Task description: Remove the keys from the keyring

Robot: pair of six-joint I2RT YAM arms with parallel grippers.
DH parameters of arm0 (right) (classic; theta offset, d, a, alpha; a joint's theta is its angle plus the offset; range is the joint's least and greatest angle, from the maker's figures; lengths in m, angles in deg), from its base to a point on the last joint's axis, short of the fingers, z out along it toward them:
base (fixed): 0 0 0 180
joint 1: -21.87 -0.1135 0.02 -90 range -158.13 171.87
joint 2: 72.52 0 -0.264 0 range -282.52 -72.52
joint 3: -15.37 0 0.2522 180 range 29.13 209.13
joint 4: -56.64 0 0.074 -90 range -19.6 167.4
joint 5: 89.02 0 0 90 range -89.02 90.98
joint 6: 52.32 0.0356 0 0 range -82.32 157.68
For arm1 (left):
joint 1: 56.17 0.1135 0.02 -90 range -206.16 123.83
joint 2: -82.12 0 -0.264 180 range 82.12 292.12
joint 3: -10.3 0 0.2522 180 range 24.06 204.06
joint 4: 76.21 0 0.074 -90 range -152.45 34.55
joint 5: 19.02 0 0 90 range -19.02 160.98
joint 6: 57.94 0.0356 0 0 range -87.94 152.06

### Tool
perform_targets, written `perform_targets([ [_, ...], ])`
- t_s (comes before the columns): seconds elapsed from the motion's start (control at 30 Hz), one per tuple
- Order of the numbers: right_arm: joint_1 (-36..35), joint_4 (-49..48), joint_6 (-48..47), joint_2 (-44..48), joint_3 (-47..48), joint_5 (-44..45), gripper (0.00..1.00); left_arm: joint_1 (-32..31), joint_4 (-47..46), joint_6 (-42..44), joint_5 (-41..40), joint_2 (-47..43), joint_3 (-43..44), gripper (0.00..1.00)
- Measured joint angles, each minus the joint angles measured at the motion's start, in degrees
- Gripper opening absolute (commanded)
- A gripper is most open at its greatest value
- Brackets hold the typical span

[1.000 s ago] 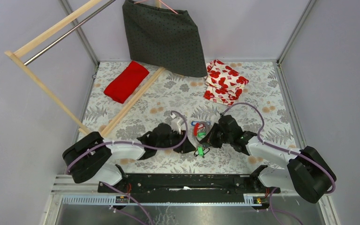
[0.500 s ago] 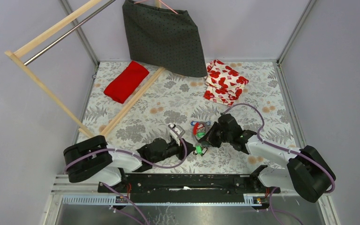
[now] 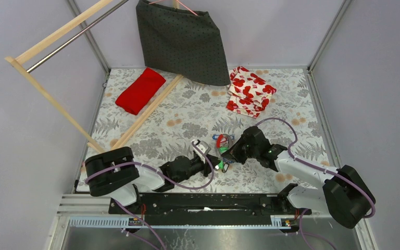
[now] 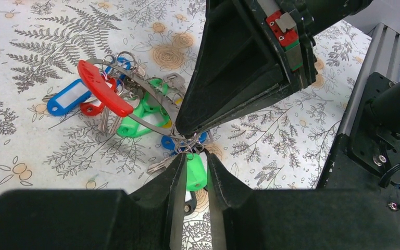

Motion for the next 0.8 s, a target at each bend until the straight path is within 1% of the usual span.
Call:
perform_targets([
  [0.5,0.0,1.6,2.9,0.7,0.1,0.8,0.00,-1.5,-4.0,1.1,-2.7,6.4,2.4,0.17],
  [0.73,0.1,1.6,3.3,0.7,0.1,0.8,0.00,-1.6,-5.0,1.4,-4.1,7.9,2.8,0.12],
  [0.8,0.1,1.6,3.3,0.7,0.1,0.8,0.00,-1.6,-5.3,1.6,-4.5,8.2,2.8,0.10],
])
